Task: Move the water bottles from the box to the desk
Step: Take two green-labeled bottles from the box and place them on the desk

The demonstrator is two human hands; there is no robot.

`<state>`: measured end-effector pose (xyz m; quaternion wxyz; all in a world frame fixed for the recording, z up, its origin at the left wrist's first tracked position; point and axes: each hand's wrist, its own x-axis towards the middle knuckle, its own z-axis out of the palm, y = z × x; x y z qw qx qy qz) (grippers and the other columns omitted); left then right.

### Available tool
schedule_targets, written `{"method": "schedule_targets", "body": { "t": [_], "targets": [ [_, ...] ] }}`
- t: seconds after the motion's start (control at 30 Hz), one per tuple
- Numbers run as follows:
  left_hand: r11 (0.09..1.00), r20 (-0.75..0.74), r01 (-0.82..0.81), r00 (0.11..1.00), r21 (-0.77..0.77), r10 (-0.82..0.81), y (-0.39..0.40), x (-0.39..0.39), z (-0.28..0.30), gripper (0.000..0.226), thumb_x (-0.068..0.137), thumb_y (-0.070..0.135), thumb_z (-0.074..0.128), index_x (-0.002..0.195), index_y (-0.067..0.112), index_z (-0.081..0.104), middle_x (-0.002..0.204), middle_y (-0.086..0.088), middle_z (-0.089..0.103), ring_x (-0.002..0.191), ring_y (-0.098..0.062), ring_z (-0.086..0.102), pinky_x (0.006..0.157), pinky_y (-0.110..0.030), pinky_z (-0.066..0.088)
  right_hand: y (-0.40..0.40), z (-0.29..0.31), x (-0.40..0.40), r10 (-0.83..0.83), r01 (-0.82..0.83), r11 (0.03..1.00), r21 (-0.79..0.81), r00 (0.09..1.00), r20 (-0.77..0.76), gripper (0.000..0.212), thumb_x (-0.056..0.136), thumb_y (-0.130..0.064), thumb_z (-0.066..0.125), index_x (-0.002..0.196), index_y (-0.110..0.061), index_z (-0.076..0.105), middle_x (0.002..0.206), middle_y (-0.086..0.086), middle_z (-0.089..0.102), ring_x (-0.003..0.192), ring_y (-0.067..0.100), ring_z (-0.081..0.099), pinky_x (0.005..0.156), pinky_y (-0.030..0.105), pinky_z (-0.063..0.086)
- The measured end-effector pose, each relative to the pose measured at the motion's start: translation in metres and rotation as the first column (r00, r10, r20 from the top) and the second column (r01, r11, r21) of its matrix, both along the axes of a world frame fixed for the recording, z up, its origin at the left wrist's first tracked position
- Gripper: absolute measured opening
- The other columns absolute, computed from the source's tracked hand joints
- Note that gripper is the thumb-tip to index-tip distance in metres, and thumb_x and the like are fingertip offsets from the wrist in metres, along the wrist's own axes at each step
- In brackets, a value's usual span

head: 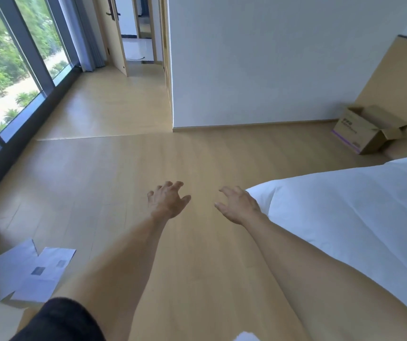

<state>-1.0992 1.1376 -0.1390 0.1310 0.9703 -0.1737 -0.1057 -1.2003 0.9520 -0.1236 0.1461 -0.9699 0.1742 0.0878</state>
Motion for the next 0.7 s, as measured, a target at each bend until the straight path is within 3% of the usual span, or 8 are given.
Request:
{"method": "schedule_targets", "body": {
  "t": [0.33,0.7],
  "targets": [
    [0.998,0.0,0.053,0.999,0.046,-0.053,-0.044,0.117,-0.017,0.058,0.096,0.058,0.049,0.149,0.035,0.041,0.152,0.0,0.045,0.137,-0.027,0.043,0.111,-0.044,0.03,-0.043,-0.028,0.126,-0.046,0.048,0.998,0.046,0.998,-0.033,0.056,0.098,-0.053,0.046,0.148,-0.028,0.039,0.144,0.006,0.045,0.132,0.029,0.044,0.105,0.042,0.042],
    [0.996,0.05,-0.026,0.999,0.088,0.022,-0.122,0.323,0.002,0.058,0.096,0.058,0.048,0.149,0.035,0.041,0.15,0.001,0.046,0.135,-0.027,0.043,0.112,-0.045,0.029,-0.132,-0.024,0.335,0.0,0.0,0.996,0.084,1.0,0.001,0.057,0.098,-0.054,0.046,0.148,-0.03,0.039,0.144,0.007,0.046,0.132,0.03,0.044,0.106,0.039,0.041]
  ]
}}
